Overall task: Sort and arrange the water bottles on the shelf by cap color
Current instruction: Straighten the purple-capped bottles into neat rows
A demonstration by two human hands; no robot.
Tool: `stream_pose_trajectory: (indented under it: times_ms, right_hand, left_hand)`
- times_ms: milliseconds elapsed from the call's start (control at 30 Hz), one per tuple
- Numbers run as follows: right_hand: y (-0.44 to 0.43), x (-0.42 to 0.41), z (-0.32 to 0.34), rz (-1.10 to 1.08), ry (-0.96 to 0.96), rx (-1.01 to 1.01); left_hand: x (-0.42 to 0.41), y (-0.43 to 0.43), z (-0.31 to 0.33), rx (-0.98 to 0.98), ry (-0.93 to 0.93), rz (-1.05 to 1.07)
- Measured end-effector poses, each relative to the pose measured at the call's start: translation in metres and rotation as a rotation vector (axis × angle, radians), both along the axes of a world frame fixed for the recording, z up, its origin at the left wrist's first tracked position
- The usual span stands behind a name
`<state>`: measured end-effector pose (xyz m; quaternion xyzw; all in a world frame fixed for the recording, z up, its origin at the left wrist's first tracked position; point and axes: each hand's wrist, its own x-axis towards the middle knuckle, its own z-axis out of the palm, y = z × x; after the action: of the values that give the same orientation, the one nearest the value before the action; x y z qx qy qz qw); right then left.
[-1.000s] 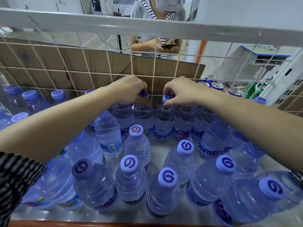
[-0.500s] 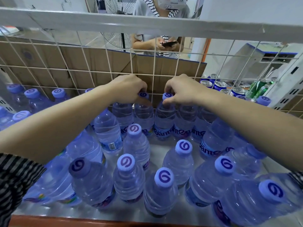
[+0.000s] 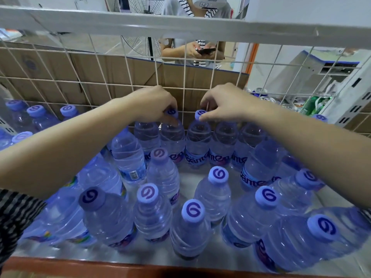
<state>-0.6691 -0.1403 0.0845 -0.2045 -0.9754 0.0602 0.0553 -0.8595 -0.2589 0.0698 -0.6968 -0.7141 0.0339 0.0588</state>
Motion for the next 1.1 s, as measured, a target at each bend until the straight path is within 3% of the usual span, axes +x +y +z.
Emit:
stream_pose_trajectory:
  times_ms: [167, 333, 433, 567, 767, 1100]
  right_hand:
    - [-0.01, 0.04, 0.044, 0.09, -0.163, -0.259]
    - [-0.044, 0.092, 0.054, 0.217, -0.571, -0.521]
    - [-0.062, 0.116, 0.047, 0.243, -0.664, -0.471]
    - [-0.074, 0.13, 0.038, 0.257, -0.63, -0.263]
    - [-0.074, 0.129, 0.019, 0.346, -0.476, 0.012]
    - [-0.017, 0.098, 0.024, 0.247, -0.281, 0.029]
  left_hand:
    - [0.034, -0.011, 0.023, 0.088, -0.103, -0.206]
    - [0.101, -0.03, 0.027, -0.179, -0.426, -0.345]
    - [0.125, -0.039, 0.021, -0.253, -0.411, -0.385]
    - [0.142, -0.039, 0.009, -0.186, -0.242, -0.474]
    - [0.136, -0.032, 0.013, -0.12, -0.19, -0.447]
    - [0.095, -0.004, 0.016, -0.085, -0.235, -0.293]
